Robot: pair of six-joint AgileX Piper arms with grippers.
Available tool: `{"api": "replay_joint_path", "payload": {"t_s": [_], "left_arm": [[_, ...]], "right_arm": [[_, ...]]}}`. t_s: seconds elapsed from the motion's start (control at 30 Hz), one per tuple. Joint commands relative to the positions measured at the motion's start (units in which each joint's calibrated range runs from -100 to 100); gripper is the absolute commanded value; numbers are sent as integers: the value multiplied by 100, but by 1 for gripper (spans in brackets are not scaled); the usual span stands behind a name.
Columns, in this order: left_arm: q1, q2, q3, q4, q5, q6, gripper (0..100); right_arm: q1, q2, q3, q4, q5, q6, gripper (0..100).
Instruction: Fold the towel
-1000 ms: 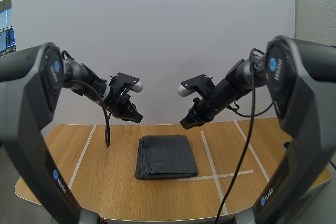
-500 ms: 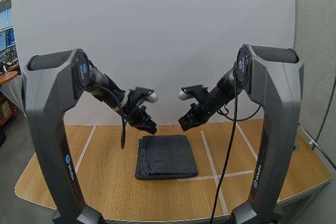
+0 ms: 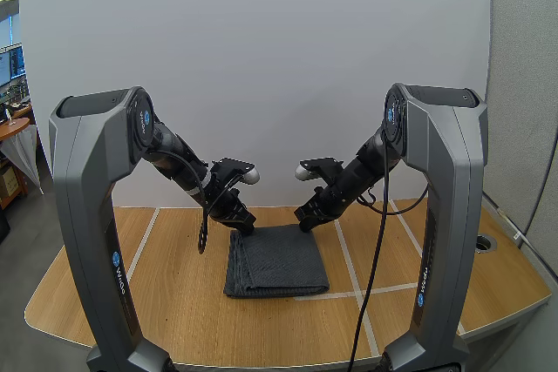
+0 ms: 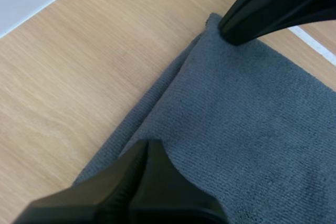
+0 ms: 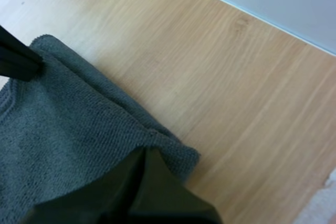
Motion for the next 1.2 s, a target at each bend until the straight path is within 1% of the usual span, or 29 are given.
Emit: {"api": "replay_joint_path", "payload": {"t_s": [0.0, 0.2, 0.4, 0.57, 0.7, 0.77, 0.83, 0.9, 1.0, 1.07, 1.17], "left_arm": [[-2, -17, -62, 76, -384, -85, 0], [-2, 68, -62, 162, -661, -85, 0], [-2, 455, -62, 170, -828, -85, 0], [-2, 438, -62, 99, -866, -98, 0], [24, 6, -62, -35, -360, -103, 0], [87, -419, -62, -33, -42, -126, 0], [182, -899, -62, -19, 274, -146, 0], [324, -1390, -8, 7, 599, -167, 0], [550, -1985, 160, 84, 784, -167, 0], [703, -2416, 379, 152, 823, -145, 0], [885, -2822, 702, 278, 1021, -69, 0]], "right_arm": [[116, 234, -39, 102, -199, -118, 0], [123, 477, -39, 51, -308, -118, 0], [123, 490, -39, 7, -308, -118, 0], [123, 490, -39, -32, -308, -118, 0], [99, 6, -39, -10, 188, -77, 0], [60, -453, -39, -10, 489, -22, 0], [-23, -1052, -39, -69, 744, 162, 0], [-112, -1677, 1, -117, 1053, 239, 0], [-198, -2656, 240, -295, 1150, 368, 0], [-226, -3306, 518, -481, 1150, 490, 0], [-226, -4243, 970, -705, 1150, 606, 0]]}}
